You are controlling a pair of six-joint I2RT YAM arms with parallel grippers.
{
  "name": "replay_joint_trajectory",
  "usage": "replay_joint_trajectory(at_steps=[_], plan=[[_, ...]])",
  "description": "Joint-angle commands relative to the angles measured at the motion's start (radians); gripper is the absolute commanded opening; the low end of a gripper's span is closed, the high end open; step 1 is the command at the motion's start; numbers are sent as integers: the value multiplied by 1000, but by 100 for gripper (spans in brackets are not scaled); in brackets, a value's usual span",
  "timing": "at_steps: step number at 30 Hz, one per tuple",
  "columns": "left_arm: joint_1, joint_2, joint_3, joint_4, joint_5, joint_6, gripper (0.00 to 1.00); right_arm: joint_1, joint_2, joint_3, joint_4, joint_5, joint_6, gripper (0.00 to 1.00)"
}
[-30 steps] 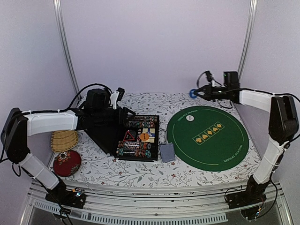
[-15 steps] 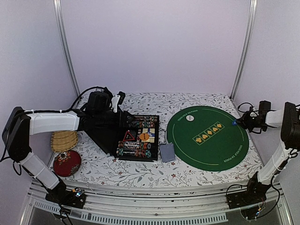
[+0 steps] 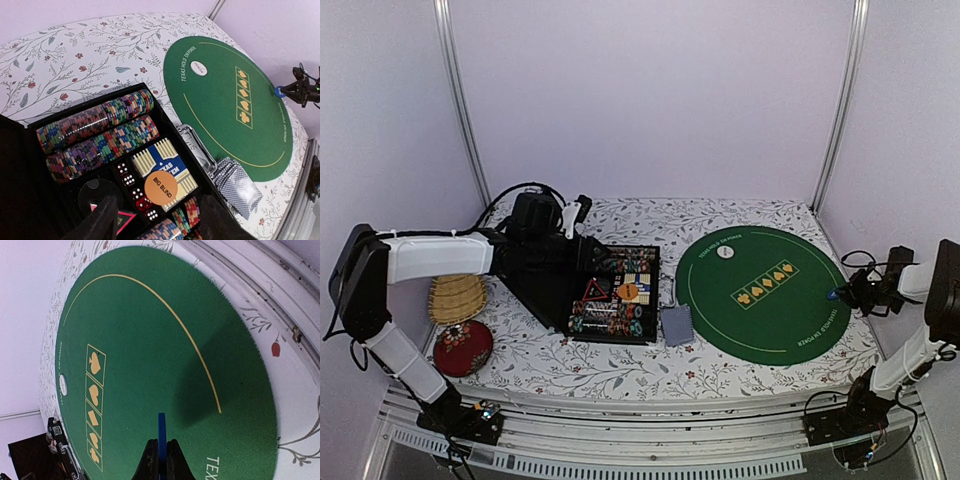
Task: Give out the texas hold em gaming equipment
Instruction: Place the small blind button in the small blind area.
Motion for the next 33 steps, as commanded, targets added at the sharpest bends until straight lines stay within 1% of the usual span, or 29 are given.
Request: replay_joint_trajectory(at_steps=[1, 9, 10, 12, 13, 14, 16, 17, 20, 22, 23, 25, 26, 28, 31, 33], plan=[[-6, 7, 20, -15, 5, 22, 58, 1, 8, -29, -2, -62, -5, 2], [-6, 3, 13, -18, 6, 22, 59, -4, -36, -77, -27, -24, -14, 3], [-6, 3, 13, -18, 6, 22, 59, -7, -37, -73, -35, -5, -17, 9], [-6, 1, 16, -23, 5, 22, 59, -14, -48, -59, -56, 31, -21, 31], [-6, 2, 16, -26, 3, 21, 59, -15, -60, -51, -71, 56, -22, 46], [-6, 0, 16, -30, -1, 20, 59, -16, -79, -42, -85, 87, -23, 56], [-6, -3, 14, -36, -7, 18, 60, -14, -133, -24, -113, 152, -25, 68], [-6, -3, 13, -37, -8, 16, 61, -14, -166, -14, -127, 181, -31, 72], [-7, 3, 12, -37, -11, 1, 65, 14, -248, 29, -170, 258, -47, 76], [-8, 19, 21, -42, -9, -14, 67, 109, -288, 70, -199, 349, -57, 76], [-10, 30, 29, -46, -8, -20, 68, 179, -305, 95, -206, 405, -60, 76], [-15, 57, 45, -57, -9, -32, 70, 345, -311, 146, -200, 476, -76, 75], [-16, 70, 55, -61, -11, -38, 71, 460, -293, 182, -185, 482, -88, 74], [-21, 91, 73, -73, -10, -51, 71, 603, -235, 244, -144, 438, -123, 73], [-25, 114, 91, -83, 3, -73, 71, 779, -95, 360, -90, 301, -153, 71], [-29, 123, 92, -78, 14, -91, 68, 880, 19, 445, -54, 203, -154, 68]])
